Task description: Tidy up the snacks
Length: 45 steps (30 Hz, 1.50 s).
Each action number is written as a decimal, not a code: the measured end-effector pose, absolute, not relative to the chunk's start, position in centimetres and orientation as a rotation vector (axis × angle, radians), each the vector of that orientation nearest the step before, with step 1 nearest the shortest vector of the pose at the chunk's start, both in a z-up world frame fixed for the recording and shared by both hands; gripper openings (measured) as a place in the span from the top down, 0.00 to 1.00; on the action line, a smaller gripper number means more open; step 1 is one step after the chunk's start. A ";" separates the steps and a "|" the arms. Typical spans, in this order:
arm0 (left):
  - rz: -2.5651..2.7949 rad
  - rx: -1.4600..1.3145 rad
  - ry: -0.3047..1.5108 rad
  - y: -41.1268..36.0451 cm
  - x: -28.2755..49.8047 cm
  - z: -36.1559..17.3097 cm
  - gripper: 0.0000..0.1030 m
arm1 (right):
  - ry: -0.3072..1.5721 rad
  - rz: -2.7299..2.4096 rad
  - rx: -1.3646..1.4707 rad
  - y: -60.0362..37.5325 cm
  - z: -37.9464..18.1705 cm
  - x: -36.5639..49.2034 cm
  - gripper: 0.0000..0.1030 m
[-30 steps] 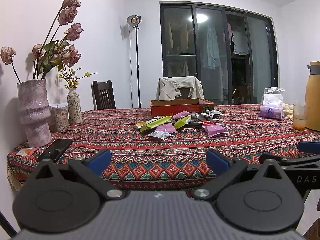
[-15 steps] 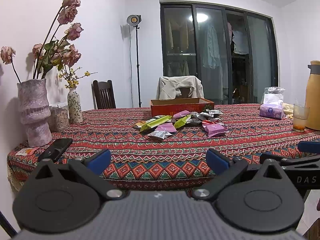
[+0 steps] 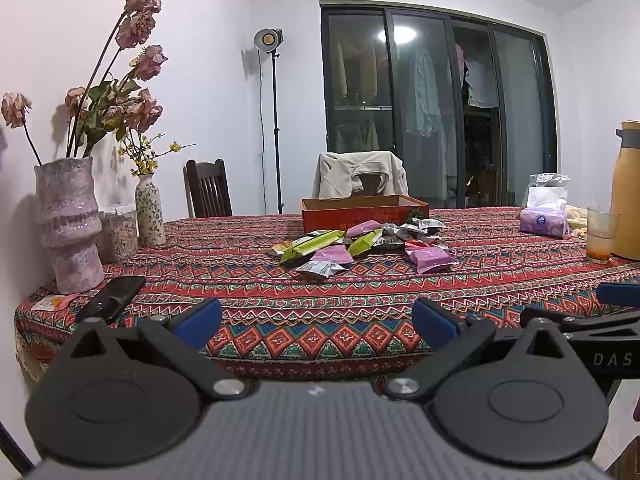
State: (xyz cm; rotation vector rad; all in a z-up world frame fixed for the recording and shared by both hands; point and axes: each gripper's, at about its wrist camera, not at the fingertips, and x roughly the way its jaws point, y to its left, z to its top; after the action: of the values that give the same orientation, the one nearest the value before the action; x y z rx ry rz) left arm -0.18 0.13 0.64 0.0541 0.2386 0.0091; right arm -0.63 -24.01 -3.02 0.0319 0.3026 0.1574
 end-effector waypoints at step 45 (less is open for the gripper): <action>-0.319 0.154 0.599 2.8 36.6 -3.7 0.12 | 0.597 0.113 -0.021 -22.3 -4.8 34.8 0.20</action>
State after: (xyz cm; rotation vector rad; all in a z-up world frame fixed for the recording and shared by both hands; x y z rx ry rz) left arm 36.59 2.78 -3.67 0.1545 0.5989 -0.3188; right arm 34.84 -22.26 -4.82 -0.0211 0.5970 0.1126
